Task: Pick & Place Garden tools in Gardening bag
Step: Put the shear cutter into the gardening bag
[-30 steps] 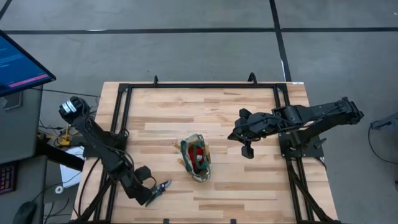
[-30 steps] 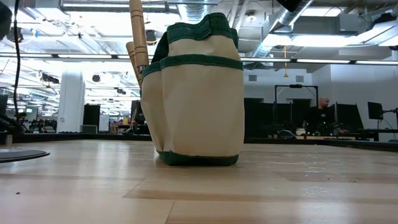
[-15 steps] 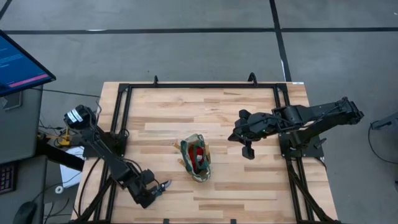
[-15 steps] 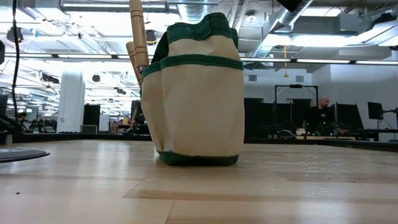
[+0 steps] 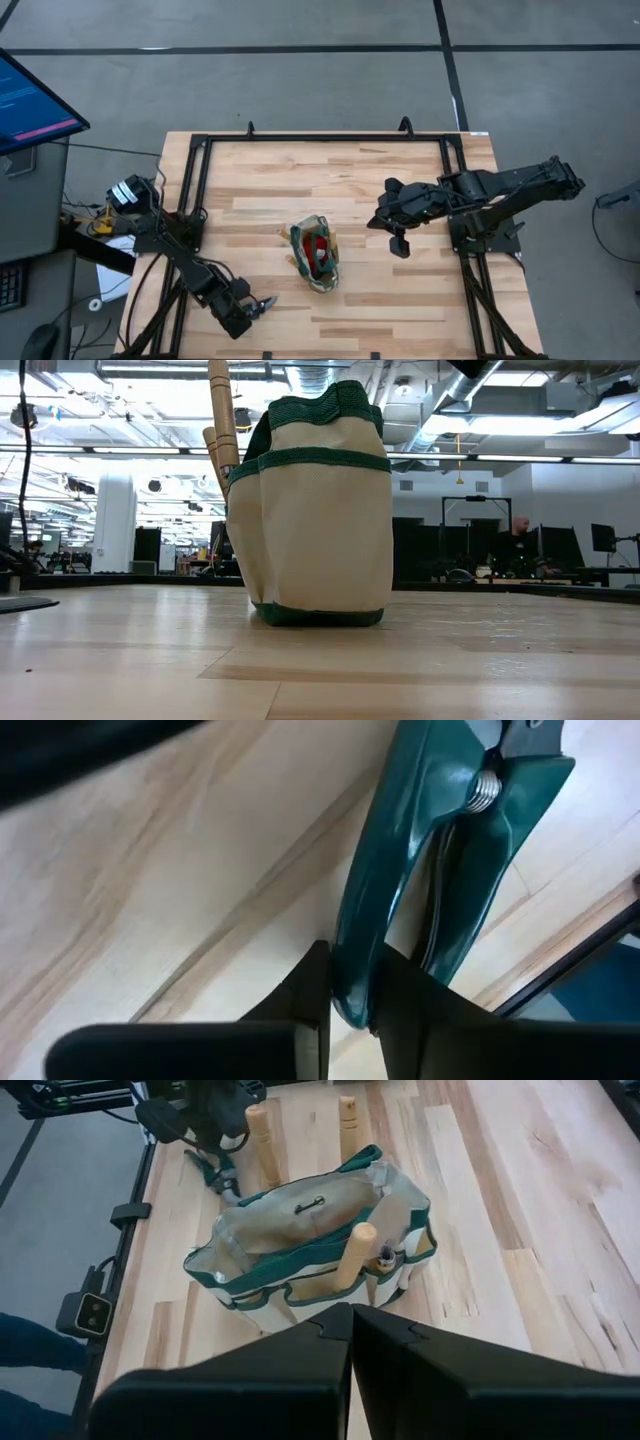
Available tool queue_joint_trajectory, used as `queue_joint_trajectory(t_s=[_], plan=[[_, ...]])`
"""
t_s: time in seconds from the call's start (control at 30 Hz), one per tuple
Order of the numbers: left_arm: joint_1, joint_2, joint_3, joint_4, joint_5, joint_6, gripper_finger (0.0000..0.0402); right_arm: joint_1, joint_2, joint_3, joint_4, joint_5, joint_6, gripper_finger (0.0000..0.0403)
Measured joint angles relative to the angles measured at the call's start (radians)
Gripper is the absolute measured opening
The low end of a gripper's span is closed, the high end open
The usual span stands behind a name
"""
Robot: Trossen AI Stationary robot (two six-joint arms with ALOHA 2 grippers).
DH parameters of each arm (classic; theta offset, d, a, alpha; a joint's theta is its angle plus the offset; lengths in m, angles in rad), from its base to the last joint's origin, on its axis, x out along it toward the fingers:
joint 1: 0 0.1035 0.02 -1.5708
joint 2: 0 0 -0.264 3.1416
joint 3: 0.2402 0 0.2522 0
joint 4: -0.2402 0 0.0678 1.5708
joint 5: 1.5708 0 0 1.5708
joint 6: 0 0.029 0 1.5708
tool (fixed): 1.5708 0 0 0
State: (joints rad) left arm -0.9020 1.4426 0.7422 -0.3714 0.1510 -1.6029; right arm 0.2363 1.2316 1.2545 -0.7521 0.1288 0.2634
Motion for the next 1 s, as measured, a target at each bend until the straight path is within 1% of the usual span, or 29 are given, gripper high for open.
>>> queue_joint_trajectory(t_s=[0.13, 0.23, 0.33, 0.43, 0.53, 0.6, 0.67, 0.73, 0.8, 0.83, 0.9, 1.0], plan=[[0.001, -0.036, -0.003, -0.003, -0.009, -0.033, 0.0045, 0.0, 0.0, 0.0, 0.003, 0.001, 0.0, 0.0], [0.018, -0.097, -0.007, -0.017, -0.023, -0.069, 0.0045, -0.001, 0.001, 0.0, 0.026, 0.002, -0.022, 0.0], [0.038, -0.178, -0.005, -0.023, -0.054, -0.103, 0.0045, -0.001, 0.001, 0.0, 0.095, 0.002, -0.088, 0.0], [0.068, -0.261, -0.005, -0.038, -0.088, -0.179, 0.0045, -0.001, 0.001, 0.0, 0.193, 0.002, -0.181, 0.0], [0.107, -0.361, -0.005, -0.029, -0.163, -0.274, 0.0045, 0.006, 0.001, 0.0, 0.302, 0.003, -0.311, 0.0], [0.138, -0.43, -0.005, -0.029, -0.235, -0.327, 0.0045, 0.011, 0.002, 0.0, 0.367, 0.003, -0.42, 0.0], [0.168, -0.507, -0.005, -0.016, -0.325, -0.363, 0.0045, 0.014, 0.024, 0.001, 0.44, 0.003, -0.535, 0.0], [0.197, -0.572, -0.005, 0.012, -0.422, -0.373, 0.0045, 0.026, 0.039, -0.003, 0.464, 0.003, -0.641, 0.0], [0.226, -0.623, -0.005, 0.044, -0.503, -0.375, 0.0045, 0.035, 0.067, 0.001, 0.517, 0.011, -0.713, 0.0005], [0.241, -0.644, -0.005, 0.062, -0.529, -0.374, 0.0045, 0.039, 0.083, 0.004, 0.54, 0.018, -0.738, 0.001], [0.267, -0.67, -0.004, 0.099, -0.561, -0.371, 0.0045, 0.04, 0.113, -0.001, 0.529, 0.031, -0.775, 0.0029], [0.298, -0.678, -0.003, 0.138, -0.575, -0.371, 0.0045, 0.039, 0.186, 0.028, 0.556, 0.033, -0.798, 0.007]])
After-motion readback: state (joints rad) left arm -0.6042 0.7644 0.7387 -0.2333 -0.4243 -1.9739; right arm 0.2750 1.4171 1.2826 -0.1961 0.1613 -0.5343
